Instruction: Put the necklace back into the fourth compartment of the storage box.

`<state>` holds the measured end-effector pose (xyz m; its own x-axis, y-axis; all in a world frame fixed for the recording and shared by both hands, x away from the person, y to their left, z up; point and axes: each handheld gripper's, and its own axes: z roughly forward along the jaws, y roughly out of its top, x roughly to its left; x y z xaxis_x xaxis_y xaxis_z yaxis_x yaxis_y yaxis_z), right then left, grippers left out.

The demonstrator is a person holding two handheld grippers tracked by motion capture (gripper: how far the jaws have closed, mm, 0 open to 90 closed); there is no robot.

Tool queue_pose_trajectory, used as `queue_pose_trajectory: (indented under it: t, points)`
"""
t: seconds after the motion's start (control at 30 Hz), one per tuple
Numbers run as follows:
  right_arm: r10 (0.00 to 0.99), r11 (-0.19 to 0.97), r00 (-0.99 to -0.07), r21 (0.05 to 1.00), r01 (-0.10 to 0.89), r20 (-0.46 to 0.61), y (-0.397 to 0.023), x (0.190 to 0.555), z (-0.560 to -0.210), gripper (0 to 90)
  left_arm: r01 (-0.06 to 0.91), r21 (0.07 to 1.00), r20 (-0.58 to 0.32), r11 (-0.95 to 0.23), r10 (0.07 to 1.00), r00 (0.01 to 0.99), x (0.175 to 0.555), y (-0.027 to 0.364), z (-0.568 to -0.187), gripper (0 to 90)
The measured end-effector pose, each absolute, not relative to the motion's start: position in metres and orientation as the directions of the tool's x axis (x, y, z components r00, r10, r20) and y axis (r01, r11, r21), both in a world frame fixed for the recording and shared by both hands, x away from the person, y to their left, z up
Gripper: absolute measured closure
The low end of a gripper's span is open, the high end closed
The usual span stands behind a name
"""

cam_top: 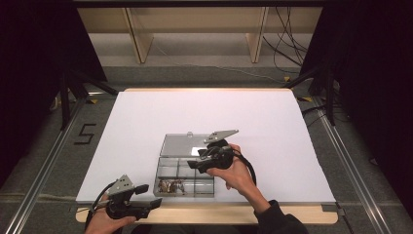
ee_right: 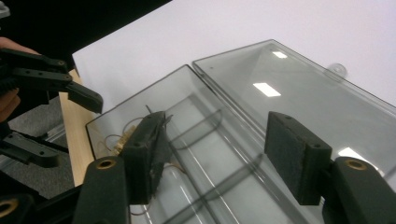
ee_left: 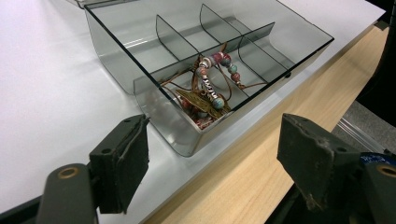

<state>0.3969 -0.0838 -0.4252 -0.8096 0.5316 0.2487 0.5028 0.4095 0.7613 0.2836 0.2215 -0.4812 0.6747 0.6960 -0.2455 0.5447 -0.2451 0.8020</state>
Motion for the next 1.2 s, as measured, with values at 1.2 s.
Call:
queue_pose_trajectory:
  t: [1.2]
  points:
    - [0.638,0.287,-0.663,0.679,0.676,0.391,-0.15,0.431,-0.456,19.9,0.595,0.791,-0.345,-0.142,0.699,0.626,0.291,0.227,-0.472,25.0]
